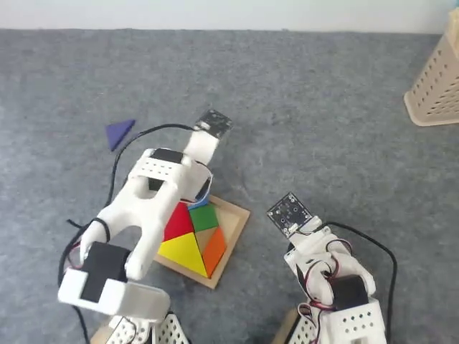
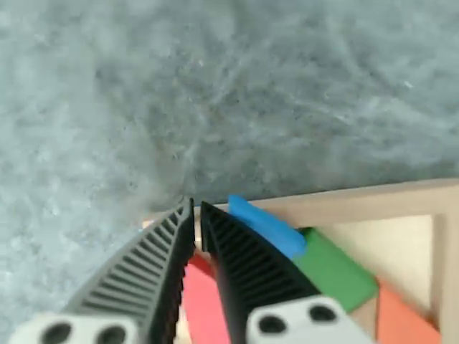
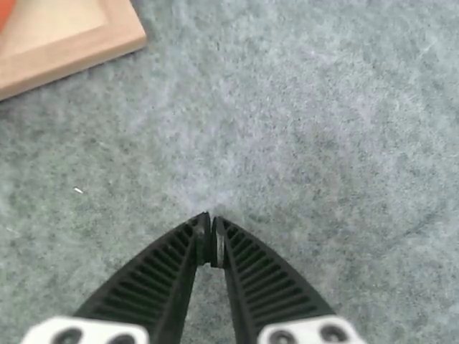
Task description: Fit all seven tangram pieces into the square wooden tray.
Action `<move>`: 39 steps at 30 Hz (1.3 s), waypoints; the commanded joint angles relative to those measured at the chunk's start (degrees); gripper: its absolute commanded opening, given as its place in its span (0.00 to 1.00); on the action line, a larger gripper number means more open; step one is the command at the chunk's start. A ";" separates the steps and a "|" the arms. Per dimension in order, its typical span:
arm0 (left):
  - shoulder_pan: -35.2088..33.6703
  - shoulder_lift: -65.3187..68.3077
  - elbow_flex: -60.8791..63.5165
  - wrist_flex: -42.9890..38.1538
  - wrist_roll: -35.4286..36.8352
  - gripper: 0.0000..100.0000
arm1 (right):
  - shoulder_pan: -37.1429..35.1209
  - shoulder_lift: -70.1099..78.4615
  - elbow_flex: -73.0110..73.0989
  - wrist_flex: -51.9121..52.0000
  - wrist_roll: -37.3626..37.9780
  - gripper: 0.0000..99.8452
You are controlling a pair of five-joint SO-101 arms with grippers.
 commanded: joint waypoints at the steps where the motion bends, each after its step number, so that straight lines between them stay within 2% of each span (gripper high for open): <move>1: 0.88 -0.35 -2.24 0.53 -0.26 0.01 | 0.04 -0.84 1.05 0.31 -0.35 0.01; 11: 2.11 -0.35 -8.66 4.75 0.00 0.01 | 0.04 -0.84 1.05 0.31 -0.35 0.01; 19: 5.63 -0.35 -4.97 1.76 2.46 0.01 | 0.04 -0.84 1.05 0.31 -0.35 0.01; 23: 3.25 -0.35 -4.70 1.76 3.69 0.01 | 0.04 -0.84 1.05 0.31 -0.35 0.01; 27: 2.81 -0.26 -4.00 1.93 1.85 0.01 | 0.04 -0.84 1.05 0.31 -0.35 0.01; 34: 10.29 -0.35 -2.42 1.93 0.44 0.01 | 0.04 -0.84 1.05 0.31 -0.35 0.01; 39: 10.55 -0.35 -1.98 2.73 0.53 0.01 | 0.04 -0.84 1.05 0.31 -0.35 0.01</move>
